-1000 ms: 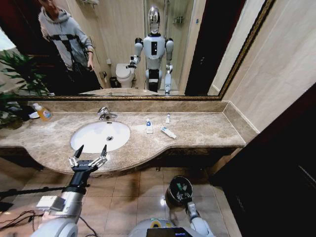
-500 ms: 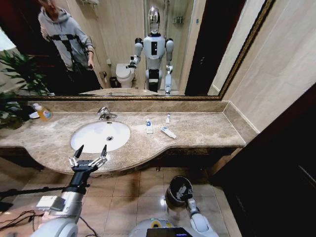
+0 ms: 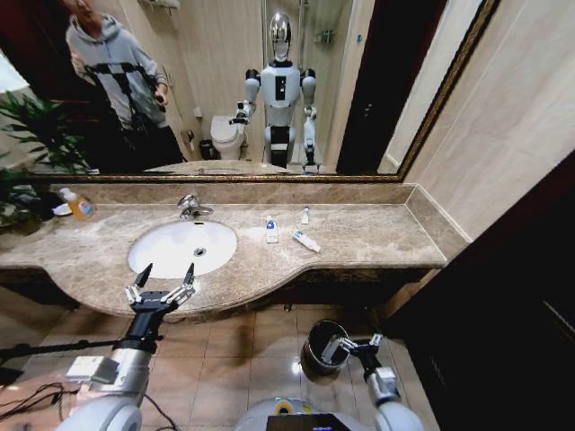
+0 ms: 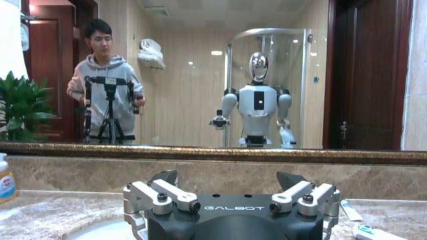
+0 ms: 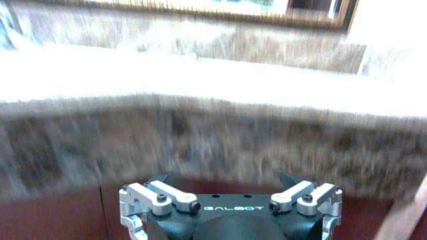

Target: Pick up the trash from the sink and place it in the trash bin.

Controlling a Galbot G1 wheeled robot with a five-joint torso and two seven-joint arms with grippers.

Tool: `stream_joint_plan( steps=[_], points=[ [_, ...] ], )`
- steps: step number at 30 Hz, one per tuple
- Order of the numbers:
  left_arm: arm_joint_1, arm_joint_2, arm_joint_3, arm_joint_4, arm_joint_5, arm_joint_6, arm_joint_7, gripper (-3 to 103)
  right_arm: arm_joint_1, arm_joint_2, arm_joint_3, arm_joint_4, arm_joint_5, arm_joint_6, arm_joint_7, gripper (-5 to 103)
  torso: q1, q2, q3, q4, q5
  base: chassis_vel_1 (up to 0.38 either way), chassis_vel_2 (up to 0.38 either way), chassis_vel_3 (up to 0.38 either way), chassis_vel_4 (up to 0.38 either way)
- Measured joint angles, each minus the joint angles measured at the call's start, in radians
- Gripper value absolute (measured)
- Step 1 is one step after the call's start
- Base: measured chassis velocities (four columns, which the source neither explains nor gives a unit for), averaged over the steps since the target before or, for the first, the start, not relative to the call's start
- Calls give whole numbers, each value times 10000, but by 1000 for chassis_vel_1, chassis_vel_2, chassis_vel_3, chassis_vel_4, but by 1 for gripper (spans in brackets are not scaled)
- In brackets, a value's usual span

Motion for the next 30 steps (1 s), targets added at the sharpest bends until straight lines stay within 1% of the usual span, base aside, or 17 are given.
stream_joint_plan(
  steps=[1,2,4,6,8,10,11,12,13,14,15,18,19,23,25,26,30],
  points=[
    [0,0,0,0,0,0,0,100,-476,41,14,880,11,124,2,100,0,0,1,-1,-1,0,0,0,0],
    [0,0,0,0,0,0,0,100,-476,41,14,880,11,124,2,100,0,0,1,-1,-1,0,0,0,0],
    [0,0,0,-1,0,0,0,100,-879,120,-6,2138,8,343,-98,100,0,0,1,-1,-2,0,0,0,0],
    [0,0,0,0,0,0,0,100,-803,149,-115,3067,63,350,-379,100,0,0,1,-1,-2,0,0,0,0],
    [0,0,0,0,0,0,0,100,-700,145,-169,3306,93,259,-459,100,0,0,1,-1,-2,0,0,0,0],
    [0,0,-1,0,0,0,0,100,100,-85,-488,4019,510,-604,-717,100,1,0,1,0,0,0,0,0,0],
    [0,0,-1,0,0,0,0,100,100,-85,-488,4019,510,-604,-717,100,1,0,1,0,0,0,0,0,0],
    [0,0,0,0,0,0,2,100,444,-233,-576,4121,780,-972,-752,100,1,0,1,-1,-1,0,0,0,0],
    [0,-1,0,0,-1,0,0,100,1173,-594,-683,4165,1369,-1677,-854,100,1,0,2,0,0,0,0,0,0],
    [0,0,0,-1,0,0,0,100,1696,-902,-727,4110,1722,-2034,-979,100,1,0,2,1,2,0,0,0,0],
    [0,0,0,-1,0,0,0,100,1696,-902,-727,4110,1722,-2034,-979,100,1,0,2,1,2,0,0,0,0],
    [0,-1,-1,0,0,0,0,100,3036,-2005,-945,3507,2576,-2678,-1378,100,4,-1,3,3,0,0,0,0,0],
    [0,-1,-1,0,0,0,0,100,3036,-2005,-945,3507,2576,-2678,-1378,100,4,-1,3,3,0,0,0,0,0],
    [0,0,0,0,0,0,0,100,4539,-3048,-1608,1940,3264,-2831,-2018,100,3,-1,3,1,2,0,0,0,0],
    [0,0,-1,0,0,1,0,100,4727,-3112,-1730,1724,3301,-2837,-2094,100,3,-1,3,2,1,0,0,0,0],
    [0,1,-1,-1,0,0,0,100,5300,-3201,-2133,1150,3352,-2855,-2232,100,3,-1,3,0,2,0,0,0,0],
    [-1,0,0,0,0,0,0,100,6533,-3212,-2946,91,3282,-2852,-2344,100,3,-2,3,2,2,0,0,0,0]
  ],
)
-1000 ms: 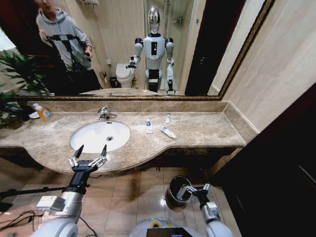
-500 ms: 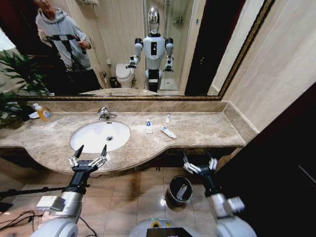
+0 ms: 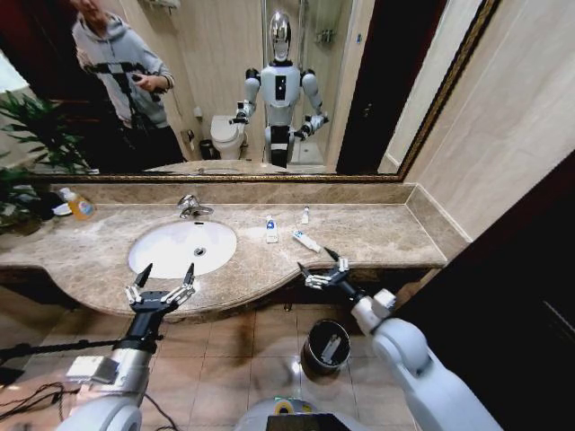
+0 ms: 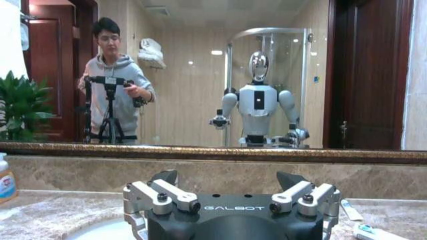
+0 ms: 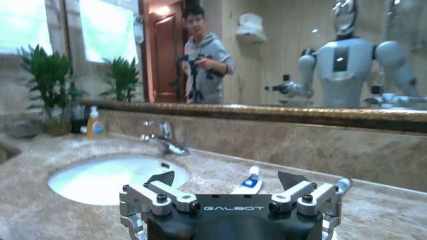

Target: Pick up the trash from the sink and place it in the trash bin.

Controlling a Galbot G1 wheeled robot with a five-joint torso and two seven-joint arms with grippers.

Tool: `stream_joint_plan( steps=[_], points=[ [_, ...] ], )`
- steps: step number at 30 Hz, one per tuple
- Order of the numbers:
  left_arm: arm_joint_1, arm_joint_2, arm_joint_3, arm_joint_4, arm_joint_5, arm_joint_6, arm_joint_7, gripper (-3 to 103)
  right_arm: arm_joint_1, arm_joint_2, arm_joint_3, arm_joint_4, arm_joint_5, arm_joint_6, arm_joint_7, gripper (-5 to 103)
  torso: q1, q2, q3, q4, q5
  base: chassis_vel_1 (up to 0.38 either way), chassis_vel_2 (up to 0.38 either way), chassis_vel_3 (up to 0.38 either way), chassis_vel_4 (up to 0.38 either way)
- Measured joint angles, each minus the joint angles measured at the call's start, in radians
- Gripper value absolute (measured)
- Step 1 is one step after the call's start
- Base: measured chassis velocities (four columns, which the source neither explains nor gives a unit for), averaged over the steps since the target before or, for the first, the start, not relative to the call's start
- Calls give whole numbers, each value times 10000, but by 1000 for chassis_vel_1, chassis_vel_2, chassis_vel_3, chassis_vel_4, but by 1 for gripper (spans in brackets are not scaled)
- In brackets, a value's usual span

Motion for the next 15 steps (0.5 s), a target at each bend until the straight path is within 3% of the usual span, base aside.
stream_joint_plan(
  steps=[9,15],
  points=[
    [0,0,0,0,0,0,0,100,2092,116,-1291,-2053,-677,60,87,100,0,0,-1,-1,-1,0,0,0,0],
    [1,0,0,0,0,0,0,100,2833,327,-1560,-3284,-800,216,93,100,-1,0,0,-1,-1,0,0,0,0]
  ],
)
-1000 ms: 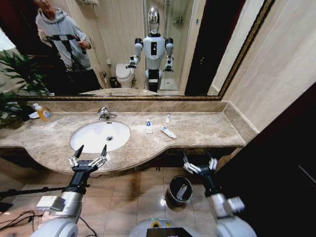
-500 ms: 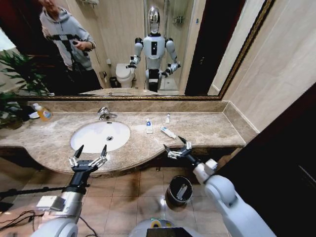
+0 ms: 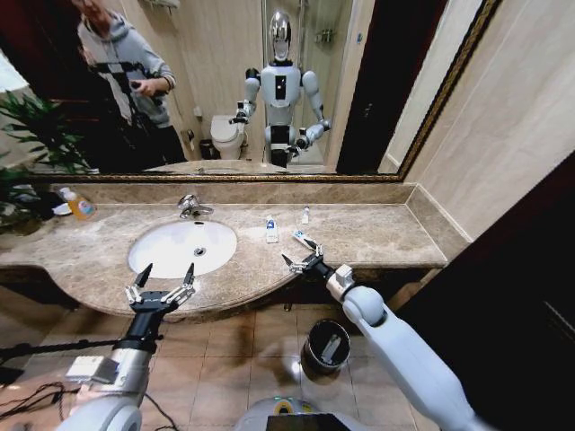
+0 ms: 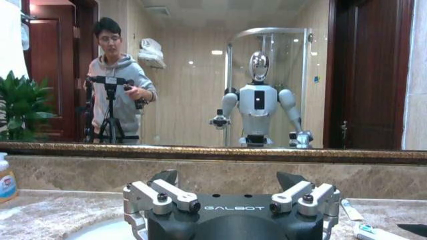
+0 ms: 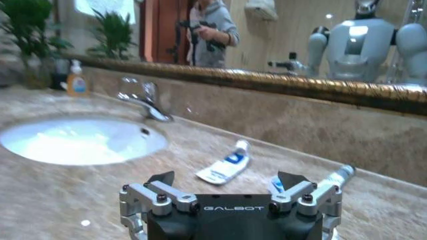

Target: Pick up the trash from the sink and place it in the trash bin.

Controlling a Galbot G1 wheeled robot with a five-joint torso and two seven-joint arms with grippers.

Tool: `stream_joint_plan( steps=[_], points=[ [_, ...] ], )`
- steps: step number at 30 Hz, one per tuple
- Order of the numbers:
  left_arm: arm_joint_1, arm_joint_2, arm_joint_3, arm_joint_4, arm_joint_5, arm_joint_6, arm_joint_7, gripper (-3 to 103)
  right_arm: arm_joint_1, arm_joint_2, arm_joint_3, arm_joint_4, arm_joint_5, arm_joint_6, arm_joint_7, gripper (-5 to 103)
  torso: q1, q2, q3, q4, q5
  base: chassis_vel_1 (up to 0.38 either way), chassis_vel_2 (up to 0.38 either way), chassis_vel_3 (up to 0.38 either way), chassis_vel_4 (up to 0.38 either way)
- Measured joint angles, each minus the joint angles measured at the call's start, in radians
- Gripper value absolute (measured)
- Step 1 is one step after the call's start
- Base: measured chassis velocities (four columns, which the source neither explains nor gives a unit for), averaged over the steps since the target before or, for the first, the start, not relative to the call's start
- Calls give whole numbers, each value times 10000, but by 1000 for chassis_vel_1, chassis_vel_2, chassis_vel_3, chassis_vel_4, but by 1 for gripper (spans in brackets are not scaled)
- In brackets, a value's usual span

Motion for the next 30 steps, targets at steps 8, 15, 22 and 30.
stream_joint_plan(
  steps=[8,15,22,30],
  points=[
    [0,0,0,0,0,0,0,100,989,-44,-272,-942,33,29,-17,100,-1,0,-1,0,-1,0,0,0,0],
    [0,0,0,0,0,0,0,100,1114,104,-286,-1091,129,-48,-77,100,-1,0,-1,0,0,0,0,0,0],
    [0,0,0,0,0,0,0,100,964,23,-273,-654,257,-269,-76,100,-1,1,-1,-1,-1,0,0,0,0],
    [0,0,0,0,0,0,0,100,896,9,-226,-621,482,-368,-55,100,-1,1,-1,-1,0,0,0,0,0]
  ],
)
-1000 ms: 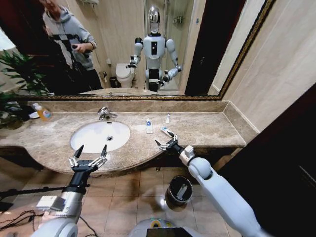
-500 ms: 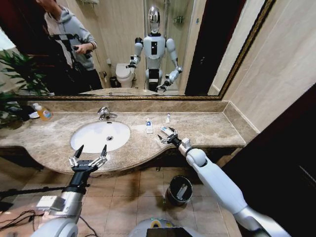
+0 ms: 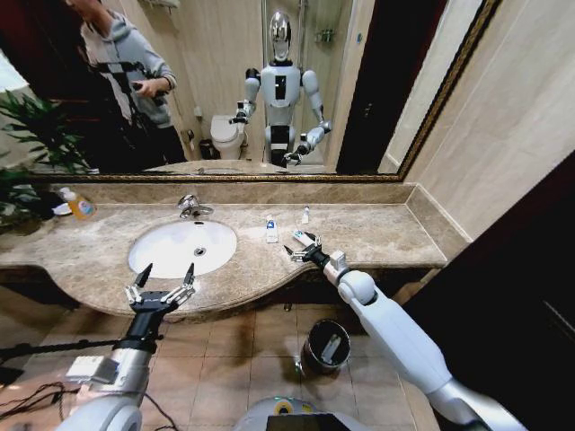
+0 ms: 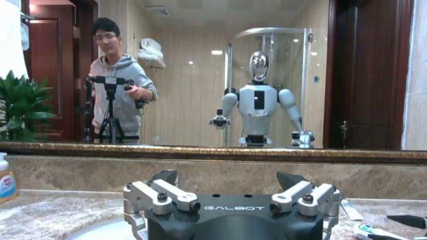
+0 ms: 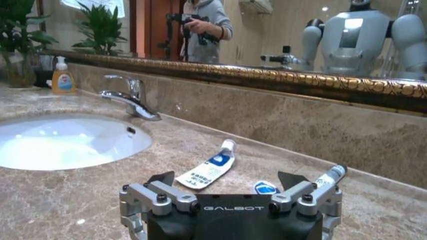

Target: Pick up the trash from the sink and place it in the trash bin.

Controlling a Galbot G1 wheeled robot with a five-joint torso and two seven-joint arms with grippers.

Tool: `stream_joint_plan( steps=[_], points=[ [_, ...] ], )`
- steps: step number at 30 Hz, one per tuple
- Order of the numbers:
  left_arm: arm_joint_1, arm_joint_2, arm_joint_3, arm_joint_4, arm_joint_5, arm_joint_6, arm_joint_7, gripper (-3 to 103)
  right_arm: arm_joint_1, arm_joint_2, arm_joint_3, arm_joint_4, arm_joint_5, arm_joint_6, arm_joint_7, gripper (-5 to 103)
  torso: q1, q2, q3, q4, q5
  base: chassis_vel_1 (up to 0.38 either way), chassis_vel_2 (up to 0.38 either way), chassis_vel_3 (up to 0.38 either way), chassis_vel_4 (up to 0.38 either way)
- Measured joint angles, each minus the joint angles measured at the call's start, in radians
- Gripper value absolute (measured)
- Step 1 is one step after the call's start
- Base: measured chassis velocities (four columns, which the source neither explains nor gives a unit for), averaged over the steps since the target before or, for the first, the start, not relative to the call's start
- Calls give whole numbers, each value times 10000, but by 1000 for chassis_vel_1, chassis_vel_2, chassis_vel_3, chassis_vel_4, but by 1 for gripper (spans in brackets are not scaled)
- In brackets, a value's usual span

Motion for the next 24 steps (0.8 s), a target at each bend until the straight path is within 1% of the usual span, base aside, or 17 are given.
stream_joint_plan(
  steps=[15,18,24],
  points=[
    [0,0,0,0,0,0,0,100,290,37,-211,-389,-1,-41,-114,100,0,0,0,0,0,0,0,0,0],
    [0,0,0,0,0,0,0,100,479,93,-249,-610,-1,-40,-118,100,0,1,0,0,0,0,0,0,0],
    [0,0,0,0,0,0,0,100,1020,366,-231,-1730,-174,74,-135,100,0,0,0,1,1,0,0,0,0]
  ],
)
